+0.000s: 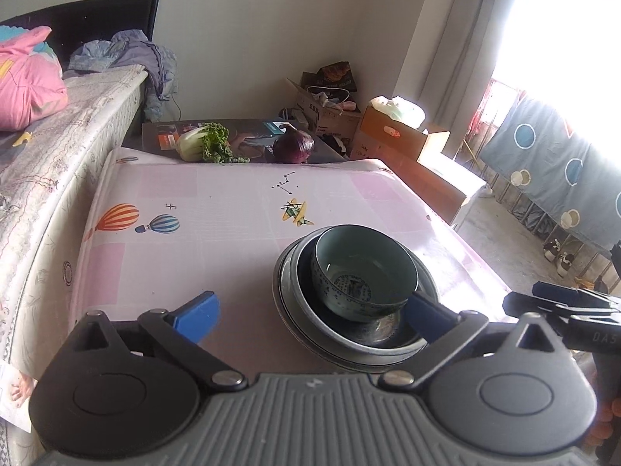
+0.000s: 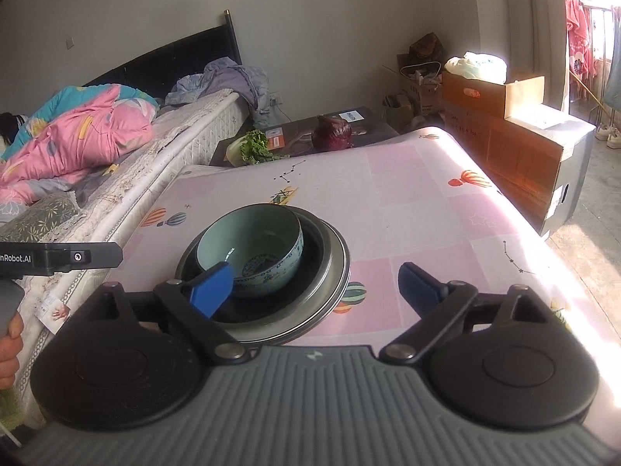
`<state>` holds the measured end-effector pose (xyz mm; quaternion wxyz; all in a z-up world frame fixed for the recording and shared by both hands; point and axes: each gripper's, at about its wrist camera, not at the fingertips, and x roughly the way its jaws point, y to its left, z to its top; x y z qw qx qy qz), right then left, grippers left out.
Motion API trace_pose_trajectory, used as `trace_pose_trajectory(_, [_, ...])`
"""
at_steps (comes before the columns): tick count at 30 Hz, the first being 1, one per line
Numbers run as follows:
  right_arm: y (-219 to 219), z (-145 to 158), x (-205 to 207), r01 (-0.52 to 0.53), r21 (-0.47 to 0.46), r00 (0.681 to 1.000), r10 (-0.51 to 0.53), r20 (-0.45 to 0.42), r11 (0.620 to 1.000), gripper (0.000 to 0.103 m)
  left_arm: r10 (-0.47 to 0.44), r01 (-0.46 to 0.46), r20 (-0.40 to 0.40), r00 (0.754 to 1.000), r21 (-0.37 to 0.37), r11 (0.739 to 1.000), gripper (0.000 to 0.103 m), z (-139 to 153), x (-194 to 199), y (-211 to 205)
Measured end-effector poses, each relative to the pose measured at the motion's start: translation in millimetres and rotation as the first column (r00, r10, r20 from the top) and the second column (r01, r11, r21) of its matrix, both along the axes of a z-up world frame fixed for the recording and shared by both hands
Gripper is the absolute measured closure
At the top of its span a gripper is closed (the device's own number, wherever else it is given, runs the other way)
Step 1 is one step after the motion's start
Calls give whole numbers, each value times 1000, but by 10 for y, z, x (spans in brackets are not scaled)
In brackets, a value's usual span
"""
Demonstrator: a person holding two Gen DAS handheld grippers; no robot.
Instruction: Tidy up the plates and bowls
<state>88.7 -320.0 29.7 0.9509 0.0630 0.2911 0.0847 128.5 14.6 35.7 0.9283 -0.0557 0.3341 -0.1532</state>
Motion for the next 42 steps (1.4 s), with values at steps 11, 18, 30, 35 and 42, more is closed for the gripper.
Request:
trace_pose_trajectory(11, [122,145,-704,65,-96,997,-59,57,993,1,178,-187,77,981,138,973,0,103,-513,-144])
trace_pose_trajectory(18, [319,74,-810,128,-224,992,-121,44,966,1,265,-277,82,961,277,920,0,-5,-561,-156])
trace_pose_trajectory(30, [444,-30,-527,79,-167,992,-93,-79,983,1,240,-186,-141,960,318,930,0,-339,-370,-199])
trace_pose_trajectory(35, [511,-168,-373,58,-155,986,-81,-144,986,1,241,-176,-169,956,330,928,0,-381,-322,-233])
trace_pose_trajectory(42, [442,-238,-217,73,-99,981,-89,-171,992,1,236,-160,-199,951,337,928,0,-411,-235,-298])
